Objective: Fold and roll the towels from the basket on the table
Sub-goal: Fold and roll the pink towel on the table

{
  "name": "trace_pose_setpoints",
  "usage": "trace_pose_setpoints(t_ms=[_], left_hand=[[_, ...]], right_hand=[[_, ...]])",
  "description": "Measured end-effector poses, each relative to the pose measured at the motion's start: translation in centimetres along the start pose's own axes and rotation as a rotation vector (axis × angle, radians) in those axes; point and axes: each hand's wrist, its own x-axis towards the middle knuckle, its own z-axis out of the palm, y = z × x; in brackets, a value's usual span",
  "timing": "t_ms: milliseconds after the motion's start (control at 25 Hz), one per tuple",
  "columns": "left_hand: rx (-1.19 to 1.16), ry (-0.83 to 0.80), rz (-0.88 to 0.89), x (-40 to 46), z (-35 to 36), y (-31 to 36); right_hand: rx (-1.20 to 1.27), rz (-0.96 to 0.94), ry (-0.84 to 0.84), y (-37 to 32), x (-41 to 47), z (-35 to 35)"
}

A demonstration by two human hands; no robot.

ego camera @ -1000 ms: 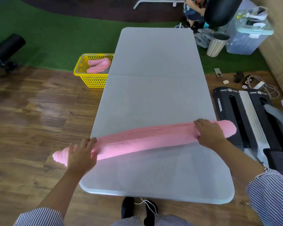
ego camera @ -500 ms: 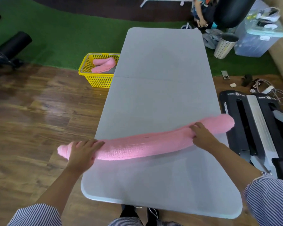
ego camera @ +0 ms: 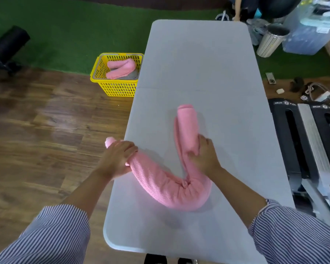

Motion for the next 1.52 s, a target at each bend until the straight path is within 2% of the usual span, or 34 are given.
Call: trace_pose_setpoints(t_ms=[80, 200, 280, 360, 440, 560, 720, 800, 880, 960, 1160, 1320, 1440, 1520], left_hand=[[0.046, -0.007, 0.091, 0.7, -0.2, -0.2], [0.115, -0.034, 0.198, 3.3, -0.5, 0.5], [0.159, -0.154, 0.176, 4.7, -0.5, 0.8], [0.192, -0.361, 0.090, 5.3, -0.4, 1.0], [0.252, -0.533, 0.008, 5.9, -0.2, 1.3], [0.321, -0.524, 0.032, 6.7, -0.4, 2.0], [0.223, -0.468, 0.034, 6.8, 0.1, 5.4], [0.108, -0.453, -0.009, 6.2, 1.0, 7.2], [-0.002, -0.413, -0.073, 5.4, 1.7, 7.7], [-0.034, -0.416, -0.066, 4.2, 1.9, 7.8], [0.020, -0.524, 0.068, 3.3, 1.7, 9.7], [0.038, -0.502, 0.047, 2.7, 1.9, 10.6], [0.004, -0.481, 0.055, 2.2, 2.0, 10.3], [0.018, -0.493, 0.014, 1.7, 1.9, 10.8]], right_hand=[[0.046, 0.055, -0.040, -1.2, 0.5, 0.8], [0.055, -0.095, -0.337, -4.9, 0.7, 2.6], [-0.001, -0.112, -0.477, -6.2, 0.8, 3.3], [0.027, -0.048, -0.542, -6.1, 0.8, 3.2], [-0.052, -0.010, -0.534, -4.8, 0.5, 2.7], [-0.308, 0.038, -0.439, -2.6, -0.4, 1.6], [-0.574, -0.201, -0.031, -0.6, -2.0, -0.6], [-0.652, -0.193, -0.061, 0.8, -3.3, -1.3], [-0.579, -0.003, -0.171, 2.2, -4.3, -2.0], [-0.466, 0.140, -0.192, 3.0, -5.0, -2.6], [-0.765, 0.099, 0.062, 3.4, -7.0, -2.6], [-0.715, 0.088, 0.003, 4.3, -7.4, -3.6], [-0.648, 0.237, 0.044, 5.1, -8.0, -4.2], [-0.616, 0.250, 0.025, 5.4, -8.6, -4.4]])
